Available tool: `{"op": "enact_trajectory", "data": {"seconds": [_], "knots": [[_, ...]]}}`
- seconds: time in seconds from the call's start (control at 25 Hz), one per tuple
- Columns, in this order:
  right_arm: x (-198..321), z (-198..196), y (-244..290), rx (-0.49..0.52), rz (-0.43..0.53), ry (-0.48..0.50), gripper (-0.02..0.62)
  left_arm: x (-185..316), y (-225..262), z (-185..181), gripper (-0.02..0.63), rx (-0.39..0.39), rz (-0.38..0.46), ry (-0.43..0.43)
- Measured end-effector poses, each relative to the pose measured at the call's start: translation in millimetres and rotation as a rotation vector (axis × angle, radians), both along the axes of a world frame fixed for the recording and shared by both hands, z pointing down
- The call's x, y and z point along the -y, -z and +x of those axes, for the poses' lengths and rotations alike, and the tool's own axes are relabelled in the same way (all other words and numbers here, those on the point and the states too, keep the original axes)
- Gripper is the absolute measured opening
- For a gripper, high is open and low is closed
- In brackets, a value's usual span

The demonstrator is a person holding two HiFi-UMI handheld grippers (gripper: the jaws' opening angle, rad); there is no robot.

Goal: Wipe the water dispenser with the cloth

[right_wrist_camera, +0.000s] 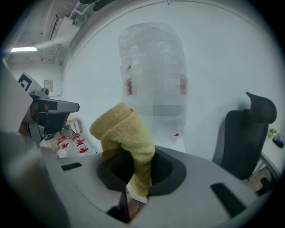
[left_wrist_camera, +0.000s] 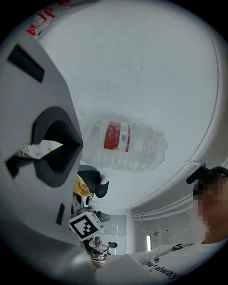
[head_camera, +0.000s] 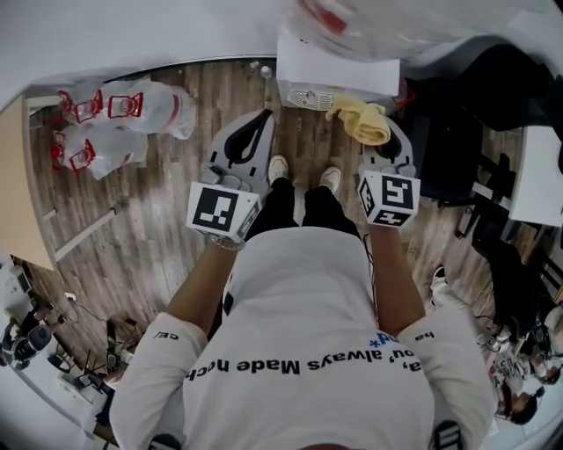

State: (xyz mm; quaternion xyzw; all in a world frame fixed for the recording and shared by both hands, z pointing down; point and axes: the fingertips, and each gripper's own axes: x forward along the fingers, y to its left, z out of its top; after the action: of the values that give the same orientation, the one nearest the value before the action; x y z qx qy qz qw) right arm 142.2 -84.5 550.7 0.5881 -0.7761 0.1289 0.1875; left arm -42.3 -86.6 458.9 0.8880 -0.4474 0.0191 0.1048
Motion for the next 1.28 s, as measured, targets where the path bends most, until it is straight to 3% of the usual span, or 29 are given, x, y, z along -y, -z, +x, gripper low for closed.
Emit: {"op": "enact_trajectory", "data": {"seconds": [0.76,1.28], "knots": [[14.6,-121.5,-7.4,0.052,-0.02,0.195,0.063,-4.1,-4.1,-79.9,0.018,0.006,-0.027,0.125],[30.0,-136.5,-33.8,0.074,-0.051,0.161,0.063,-1.8,-17.3,-75.0,0.018,0.0,-0.027,0.085]]}}
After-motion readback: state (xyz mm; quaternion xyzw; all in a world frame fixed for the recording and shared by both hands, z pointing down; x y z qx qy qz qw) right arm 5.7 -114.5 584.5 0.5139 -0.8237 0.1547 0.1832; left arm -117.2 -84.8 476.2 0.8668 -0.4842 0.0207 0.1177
